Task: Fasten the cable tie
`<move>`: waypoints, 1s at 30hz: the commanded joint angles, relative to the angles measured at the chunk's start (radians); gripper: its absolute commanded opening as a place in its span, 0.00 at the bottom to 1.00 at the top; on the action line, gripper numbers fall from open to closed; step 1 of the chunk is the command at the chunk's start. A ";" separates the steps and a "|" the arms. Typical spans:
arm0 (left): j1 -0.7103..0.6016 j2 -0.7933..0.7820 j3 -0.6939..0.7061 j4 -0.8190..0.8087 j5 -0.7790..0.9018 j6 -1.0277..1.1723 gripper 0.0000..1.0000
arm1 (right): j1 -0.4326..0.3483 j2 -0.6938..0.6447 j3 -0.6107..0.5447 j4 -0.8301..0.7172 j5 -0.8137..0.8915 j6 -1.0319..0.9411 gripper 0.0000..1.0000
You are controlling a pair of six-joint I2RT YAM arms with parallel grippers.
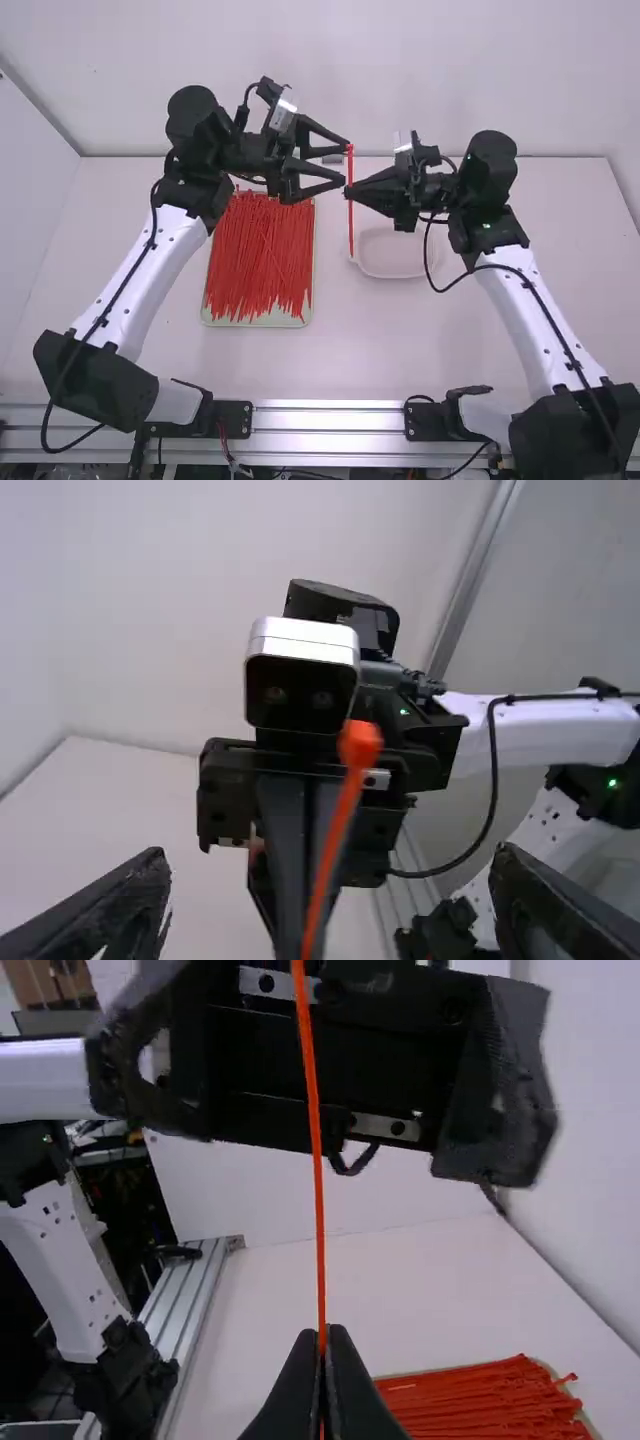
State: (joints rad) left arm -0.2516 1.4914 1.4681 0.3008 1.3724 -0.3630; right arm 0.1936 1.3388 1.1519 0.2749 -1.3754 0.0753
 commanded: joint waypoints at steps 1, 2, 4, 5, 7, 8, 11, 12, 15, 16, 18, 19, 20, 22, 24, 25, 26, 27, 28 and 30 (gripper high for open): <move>-0.004 0.000 0.028 0.002 -0.021 0.094 0.77 | 0.003 0.004 0.025 0.010 -0.016 0.008 0.00; -0.003 0.000 0.028 0.002 -0.032 0.090 0.71 | 0.003 0.004 0.025 0.010 -0.015 0.007 0.00; -0.004 0.000 0.029 0.002 -0.046 0.090 0.60 | 0.003 0.004 0.025 0.010 -0.015 0.008 0.00; -0.003 0.000 0.029 0.003 -0.055 0.087 0.53 | 0.003 0.004 0.025 0.010 -0.015 0.008 0.00; -0.003 0.000 0.029 0.004 -0.057 0.082 0.47 | 0.003 0.004 0.025 0.009 -0.014 0.007 0.00; -0.003 0.000 0.029 0.020 -0.056 0.077 0.42 | 0.003 0.004 0.025 0.007 -0.011 0.008 0.00; -0.015 0.000 0.029 0.058 -0.085 0.015 0.33 | 0.005 0.004 0.025 0.010 -0.003 0.007 0.00; -0.019 0.000 0.029 0.061 -0.092 0.013 0.31 | 0.007 0.004 0.025 0.010 -0.003 0.006 0.00; -0.023 0.000 0.029 0.056 -0.107 0.017 0.19 | 0.023 0.004 0.025 0.010 0.034 0.007 0.00; -0.022 0.000 0.029 0.051 -0.106 0.020 0.14 | 0.026 0.004 0.025 0.010 0.042 0.007 0.00; -0.026 0.000 0.029 0.048 -0.105 0.019 0.13 | 0.021 0.004 0.025 0.014 0.041 0.007 0.00; -0.026 0.000 0.029 0.048 -0.105 0.019 0.13 | 0.020 0.004 0.025 0.014 0.041 0.008 0.00; -0.026 0.000 0.029 0.049 -0.106 0.018 0.12 | 0.017 0.004 0.025 0.014 0.041 0.007 0.00; -0.026 0.000 0.029 0.056 -0.106 0.016 0.07 | 0.016 0.004 0.025 0.013 0.041 0.008 0.00; -0.022 0.000 0.029 0.069 -0.106 0.011 0.03 | 0.017 0.004 0.025 0.010 0.041 0.007 0.00; -0.023 0.000 0.029 0.074 -0.106 0.008 0.02 | 0.016 0.004 0.025 0.011 0.042 0.008 0.00; -0.027 0.000 0.029 0.074 -0.107 0.009 0.02 | 0.014 0.004 0.025 0.010 0.042 0.006 0.00; -0.032 0.000 0.029 0.074 -0.114 0.009 0.02 | 0.008 0.004 0.025 0.010 0.041 0.004 0.00; -0.033 0.000 0.029 0.073 -0.121 0.008 0.02 | 0.007 0.004 0.025 0.010 0.040 0.004 0.00; -0.035 0.000 0.029 0.061 -0.145 0.009 0.02 | 0.008 0.004 0.025 0.010 0.041 0.004 0.00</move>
State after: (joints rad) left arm -0.2771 1.4910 1.4681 0.3592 1.2572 -0.3508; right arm 0.2058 1.3388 1.1519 0.2813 -1.3235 0.0792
